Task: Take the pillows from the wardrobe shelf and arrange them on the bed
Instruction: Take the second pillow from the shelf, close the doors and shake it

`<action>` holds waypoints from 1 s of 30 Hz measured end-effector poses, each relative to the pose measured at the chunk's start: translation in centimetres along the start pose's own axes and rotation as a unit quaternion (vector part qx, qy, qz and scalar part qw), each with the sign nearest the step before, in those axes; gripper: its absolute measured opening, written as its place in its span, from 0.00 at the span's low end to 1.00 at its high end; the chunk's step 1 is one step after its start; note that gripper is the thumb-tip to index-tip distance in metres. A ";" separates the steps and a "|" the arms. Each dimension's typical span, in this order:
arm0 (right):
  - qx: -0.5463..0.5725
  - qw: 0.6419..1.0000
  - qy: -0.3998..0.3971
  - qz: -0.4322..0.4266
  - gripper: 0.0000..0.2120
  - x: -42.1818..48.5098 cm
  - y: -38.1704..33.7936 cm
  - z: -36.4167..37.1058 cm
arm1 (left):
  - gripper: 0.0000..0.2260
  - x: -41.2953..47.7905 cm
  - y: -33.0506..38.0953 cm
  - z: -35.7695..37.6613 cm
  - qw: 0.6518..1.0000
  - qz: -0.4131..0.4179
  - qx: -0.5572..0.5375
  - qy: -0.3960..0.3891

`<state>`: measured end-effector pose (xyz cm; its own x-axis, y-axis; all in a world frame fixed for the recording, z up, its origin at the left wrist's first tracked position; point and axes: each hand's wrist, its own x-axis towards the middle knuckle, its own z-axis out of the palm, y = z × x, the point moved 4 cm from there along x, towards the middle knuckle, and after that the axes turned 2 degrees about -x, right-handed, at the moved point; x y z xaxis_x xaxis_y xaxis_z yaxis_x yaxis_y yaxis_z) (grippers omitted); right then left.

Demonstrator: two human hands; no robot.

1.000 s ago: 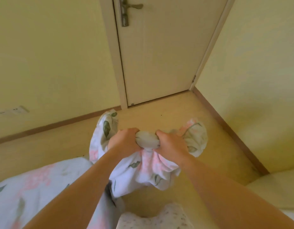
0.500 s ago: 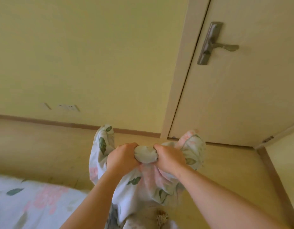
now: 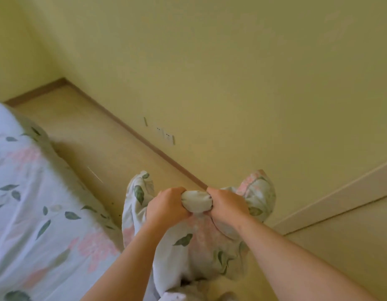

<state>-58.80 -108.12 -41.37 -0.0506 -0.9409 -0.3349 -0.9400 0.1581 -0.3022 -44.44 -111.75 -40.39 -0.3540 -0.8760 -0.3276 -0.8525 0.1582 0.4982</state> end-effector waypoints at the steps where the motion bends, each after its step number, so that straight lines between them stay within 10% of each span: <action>1: -0.006 1.000 -0.005 -0.006 0.04 1.5 -0.4 -0.7 | 0.13 1.2 -0.3 -0.8 1.000 -0.007 -0.010 0.004; 30: -0.062 0.964 -0.077 -0.248 0.10 43.7 -23.5 -9.4 | 0.14 27.3 -18.1 -25.5 0.947 -0.256 -0.047 0.186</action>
<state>-42.10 -155.79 -40.52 0.4573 -0.8347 -0.3069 -0.8689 -0.3458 -0.3542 -28.83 -150.12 -37.89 0.2718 -0.9298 -0.2482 -0.8312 -0.3568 0.4263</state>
